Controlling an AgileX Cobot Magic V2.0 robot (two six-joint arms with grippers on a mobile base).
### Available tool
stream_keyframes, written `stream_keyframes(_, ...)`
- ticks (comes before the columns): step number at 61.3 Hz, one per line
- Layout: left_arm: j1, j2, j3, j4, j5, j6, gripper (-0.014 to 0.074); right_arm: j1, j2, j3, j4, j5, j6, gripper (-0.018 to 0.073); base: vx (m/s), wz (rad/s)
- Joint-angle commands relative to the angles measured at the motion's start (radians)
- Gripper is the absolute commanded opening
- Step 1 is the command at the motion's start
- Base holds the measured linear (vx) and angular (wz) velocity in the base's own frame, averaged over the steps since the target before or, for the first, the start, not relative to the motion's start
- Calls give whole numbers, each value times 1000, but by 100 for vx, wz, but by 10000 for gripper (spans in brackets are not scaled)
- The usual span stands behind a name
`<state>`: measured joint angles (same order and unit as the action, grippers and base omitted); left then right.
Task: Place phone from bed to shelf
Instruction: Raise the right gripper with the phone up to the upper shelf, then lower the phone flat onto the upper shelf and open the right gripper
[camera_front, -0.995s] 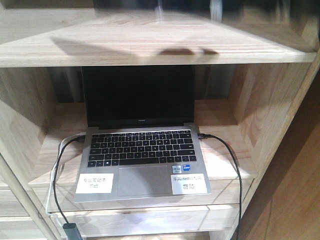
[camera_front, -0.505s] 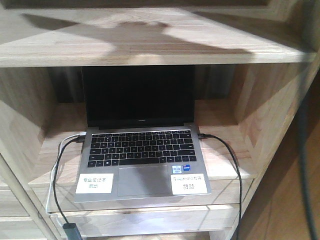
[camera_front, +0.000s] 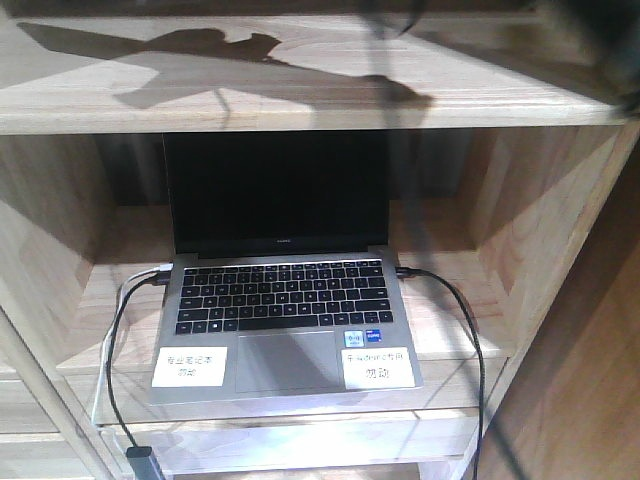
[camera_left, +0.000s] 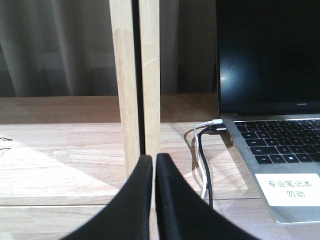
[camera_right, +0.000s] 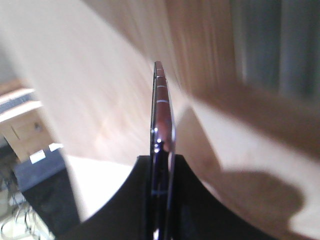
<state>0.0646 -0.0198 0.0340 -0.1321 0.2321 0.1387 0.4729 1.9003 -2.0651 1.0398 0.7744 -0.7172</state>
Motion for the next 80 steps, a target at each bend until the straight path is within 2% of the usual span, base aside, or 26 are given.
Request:
stream_keyframes(1,1,-6,2,-6,-73,-4,1,-1,-13,-36,46,-89,1,-1,0,0)
stream_keyframes(20,1,-6,2,-6,-73,-4,1,-2,43,-36,35,-96,-5,8,0,0)
stream_keyframes(31,1,-6,2,-6,-73,-4,1,-3,43,-36,2,-97,-5,55,0,0)
stream_keyframes(42,1,-6,2,-6,-73,-4,1,-3,43,-36,-31,-97,-5,185,0,0)
stream_keyframes(57,1,-6,2,-6,-73,-4,1,-3,43,-36,-38,-108,4,520,0,0)
stream_keyframes(61,1,-6,2,-6,-73,-4,1,-3,43,-36,-43,-116,5,575,0,0)
stream_keyframes(67,1,-6,2,-6,-73,-4,1,-3,43,-36,-60,-123,7,619,0,0)
stream_keyframes(80,1,-6,2,-6,-73,-4,1,-3,24,-36,-138,-123,7,594,0,0)
